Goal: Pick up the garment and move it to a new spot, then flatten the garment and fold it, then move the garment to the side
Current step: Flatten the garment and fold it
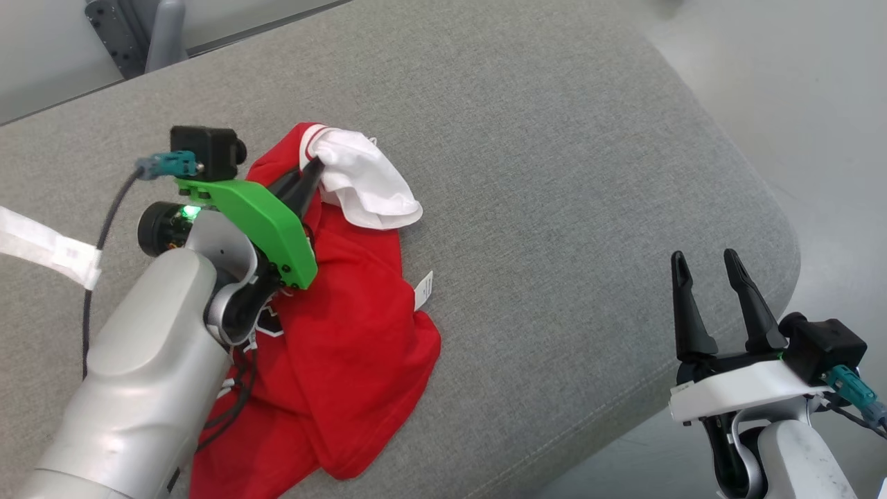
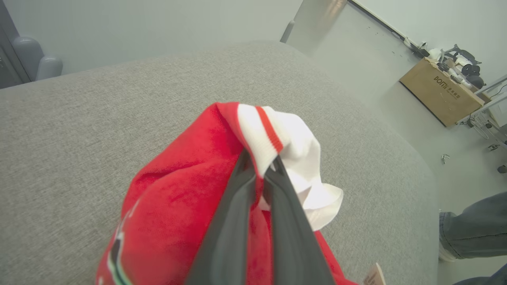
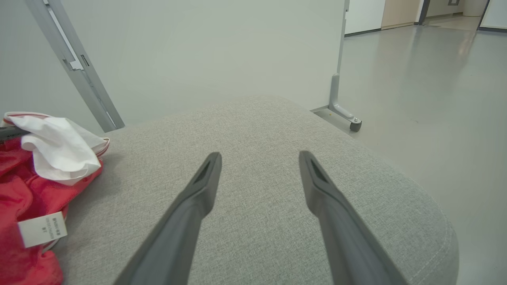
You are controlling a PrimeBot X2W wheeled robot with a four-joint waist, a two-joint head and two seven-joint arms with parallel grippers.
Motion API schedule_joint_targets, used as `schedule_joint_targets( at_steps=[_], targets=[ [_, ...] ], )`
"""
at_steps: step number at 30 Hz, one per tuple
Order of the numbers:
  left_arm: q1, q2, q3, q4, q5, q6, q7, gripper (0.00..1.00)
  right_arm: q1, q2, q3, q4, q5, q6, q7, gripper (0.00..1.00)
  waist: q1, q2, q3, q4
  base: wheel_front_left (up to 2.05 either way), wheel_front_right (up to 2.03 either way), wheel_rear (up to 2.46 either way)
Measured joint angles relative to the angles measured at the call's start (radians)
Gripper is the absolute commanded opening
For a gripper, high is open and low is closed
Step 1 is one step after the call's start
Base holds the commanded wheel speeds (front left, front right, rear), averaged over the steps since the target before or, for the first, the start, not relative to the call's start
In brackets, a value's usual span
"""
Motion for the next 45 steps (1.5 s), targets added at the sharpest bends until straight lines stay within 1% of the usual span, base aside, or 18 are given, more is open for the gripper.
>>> schedule_joint_targets(
  at_steps=[4, 8, 9, 10, 12, 13, 14, 18, 20, 24, 26, 29, 33, 36, 38, 41, 45],
  targets=[
    [-0.030, -0.056, -0.063, 0.137, 0.075, 0.000, -0.074, 0.00, -0.003, 0.001, 0.003, 0.004, 0.002, 0.000, 0.000, 1.00, 0.0000, 0.0000, 0.009, -0.005, 0.00, 0.00, 0.00],
    [-0.061, -0.118, -0.099, 0.249, 0.115, 0.001, -0.130, 0.00, -0.010, 0.001, 0.008, 0.004, 0.010, 0.000, 0.000, 1.00, 0.0000, 0.0000, 0.008, -0.001, 0.00, 0.00, 0.00],
    [-0.068, -0.131, -0.107, 0.274, 0.128, 0.007, -0.146, 0.00, -0.011, 0.001, 0.008, 0.004, 0.011, 0.000, 0.000, 1.00, 0.0000, 0.0000, 0.007, 0.001, 0.00, 0.00, 0.00],
    [-0.075, -0.143, -0.118, 0.297, 0.142, 0.015, -0.163, 0.20, -0.012, 0.001, 0.008, 0.004, 0.011, 0.000, 0.000, 1.00, 0.0000, 0.0000, 0.006, 0.003, 0.00, 0.00, 0.00],
    [-0.089, -0.164, -0.130, 0.338, 0.159, 0.027, -0.190, 0.65, -0.011, 0.001, 0.007, 0.004, 0.011, 0.000, 0.000, 1.00, 0.0000, 0.0000, 0.002, 0.007, 0.00, 0.00, 0.00],
    [-0.093, -0.173, -0.139, 0.355, 0.167, 0.030, -0.201, 0.95, -0.011, 0.001, 0.007, 0.004, 0.011, 0.000, 0.000, 1.00, 0.0000, 0.0000, -0.001, 0.010, 0.00, 0.00, 0.00],
    [-0.096, -0.182, -0.147, 0.371, 0.177, 0.034, -0.213, 1.00, -0.009, 0.001, 0.005, 0.004, 0.011, 0.000, 0.000, 1.00, 0.0000, -0.0001, -0.004, 0.013, 0.00, 0.00, 0.00],
    [-0.096, -0.206, -0.163, 0.409, 0.194, 0.055, -0.252, 1.00, 0.010, 0.002, -0.006, 0.004, 0.008, 0.000, 0.000, 1.00, 0.0000, -0.0001, -0.024, 0.025, 0.00, 0.00, 0.00],
    [-0.094, -0.216, -0.180, 0.414, 0.208, 0.072, -0.291, 1.00, 0.031, 0.002, -0.015, 0.005, 0.000, 0.000, 0.000, 1.00, 0.0000, -0.0001, -0.044, 0.035, 0.00, 0.00, 0.00],
    [-0.058, -0.216, -0.196, 0.391, 0.233, 0.107, -0.348, 1.00, 0.052, 0.002, -0.029, -0.001, -0.006, 0.000, 0.000, 1.00, 0.0000, -0.0001, -0.077, 0.049, 0.00, 0.00, 0.00],
    [-0.022, -0.215, -0.200, 0.356, 0.249, 0.125, -0.369, 1.00, 0.069, 0.002, -0.038, -0.007, -0.016, 0.000, 0.000, 1.00, 0.0000, -0.0001, -0.095, 0.058, 0.00, 0.00, 0.00],
    [0.040, -0.209, -0.198, 0.282, 0.264, 0.166, -0.388, 1.00, 0.092, 0.003, -0.064, -0.023, -0.031, 0.000, 0.000, 1.00, 0.0000, -0.0001, -0.123, 0.074, 0.00, 0.00, 0.00],
    [0.149, -0.188, -0.191, 0.149, 0.292, 0.222, -0.394, 1.00, 0.117, -0.005, -0.101, -0.054, -0.048, 0.000, 0.000, 1.00, 0.0000, -0.0001, -0.157, 0.104, 0.00, 0.00, 0.00],
    [0.233, -0.171, -0.179, 0.024, 0.334, 0.267, -0.396, 1.00, 0.127, -0.022, -0.119, -0.072, -0.057, 0.000, 0.000, 1.00, 0.0000, -0.0001, -0.176, 0.133, 0.00, 0.00, 0.00],
    [0.295, -0.159, -0.163, -0.061, 0.363, 0.305, -0.395, 1.00, 0.135, -0.027, -0.125, -0.082, -0.064, 0.000, 0.000, 1.00, 0.0000, -0.0001, -0.189, 0.152, 0.00, 0.00, 0.00],
    [0.391, -0.138, -0.142, -0.160, 0.410, 0.352, -0.396, 1.00, 0.148, -0.031, -0.131, -0.089, -0.072, 0.000, 0.000, 1.00, 0.0000, -0.0001, -0.207, 0.179, 0.00, 0.00, 0.00],
    [0.512, -0.119, -0.090, -0.243, 0.444, 0.388, -0.397, 1.00, 0.168, -0.038, -0.125, -0.091, -0.080, 0.000, 0.000, 1.00, 0.0000, -0.0001, -0.227, 0.212, 0.00, 0.00, 0.00]
  ],
)
